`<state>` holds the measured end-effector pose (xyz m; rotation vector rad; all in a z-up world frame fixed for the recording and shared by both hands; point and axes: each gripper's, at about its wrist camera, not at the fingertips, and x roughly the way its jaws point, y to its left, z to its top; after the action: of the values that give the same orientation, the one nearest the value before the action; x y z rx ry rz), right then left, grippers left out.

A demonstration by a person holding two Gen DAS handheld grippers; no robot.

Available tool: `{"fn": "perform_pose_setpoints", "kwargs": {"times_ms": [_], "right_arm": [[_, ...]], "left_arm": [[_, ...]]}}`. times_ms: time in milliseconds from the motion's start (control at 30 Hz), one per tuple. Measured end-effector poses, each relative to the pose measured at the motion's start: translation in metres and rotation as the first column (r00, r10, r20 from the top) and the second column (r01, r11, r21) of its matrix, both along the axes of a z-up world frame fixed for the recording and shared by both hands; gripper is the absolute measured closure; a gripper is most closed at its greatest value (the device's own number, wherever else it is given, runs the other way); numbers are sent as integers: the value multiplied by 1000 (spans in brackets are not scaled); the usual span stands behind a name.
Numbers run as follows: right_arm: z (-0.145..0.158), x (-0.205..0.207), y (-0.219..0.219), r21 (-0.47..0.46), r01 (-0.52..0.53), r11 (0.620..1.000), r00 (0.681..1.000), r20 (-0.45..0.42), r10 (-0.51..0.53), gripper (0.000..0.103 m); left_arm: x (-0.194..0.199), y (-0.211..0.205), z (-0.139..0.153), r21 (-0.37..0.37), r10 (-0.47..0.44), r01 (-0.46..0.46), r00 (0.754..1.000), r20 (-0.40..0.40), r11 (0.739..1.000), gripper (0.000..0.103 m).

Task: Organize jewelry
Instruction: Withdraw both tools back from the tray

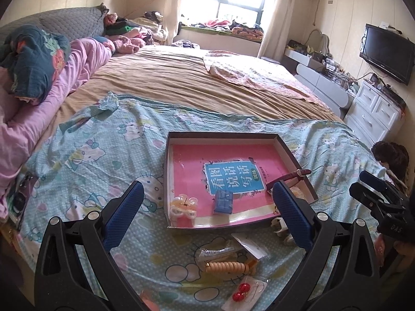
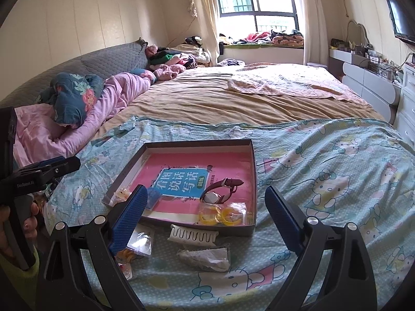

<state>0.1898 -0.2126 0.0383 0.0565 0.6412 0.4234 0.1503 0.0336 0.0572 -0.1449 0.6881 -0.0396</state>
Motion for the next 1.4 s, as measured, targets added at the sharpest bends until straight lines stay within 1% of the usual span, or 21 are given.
{"fn": "perform_pose_setpoints", "kwargs": {"times_ms": [267, 600, 900, 1267, 1400], "right_arm": [[3, -12, 3, 0, -20, 1000, 1000, 5, 20, 12], [2, -24, 4, -3, -40, 999, 999, -1, 40, 12], [-4, -31, 6, -4, -60, 998, 998, -23, 60, 12], [-19, -33, 7, -11, -66, 998, 996, -68, 65, 12], [-26, -33, 5, -17, -66, 998, 994, -85, 64, 12]], "left_arm": [[-14, 1, 7, 8, 7, -7, 1000, 20, 1000, 10], [-27, 0, 5, 29, 15, -16, 1000, 20, 999, 10], [-35, -3, 2, 38, 14, -15, 1000, 16, 999, 10], [-41, -12, -23, 72, -15, 19, 999, -51, 997, 10], [-43, -19, -33, 95, -36, 43, 997, -74, 995, 10]]}}
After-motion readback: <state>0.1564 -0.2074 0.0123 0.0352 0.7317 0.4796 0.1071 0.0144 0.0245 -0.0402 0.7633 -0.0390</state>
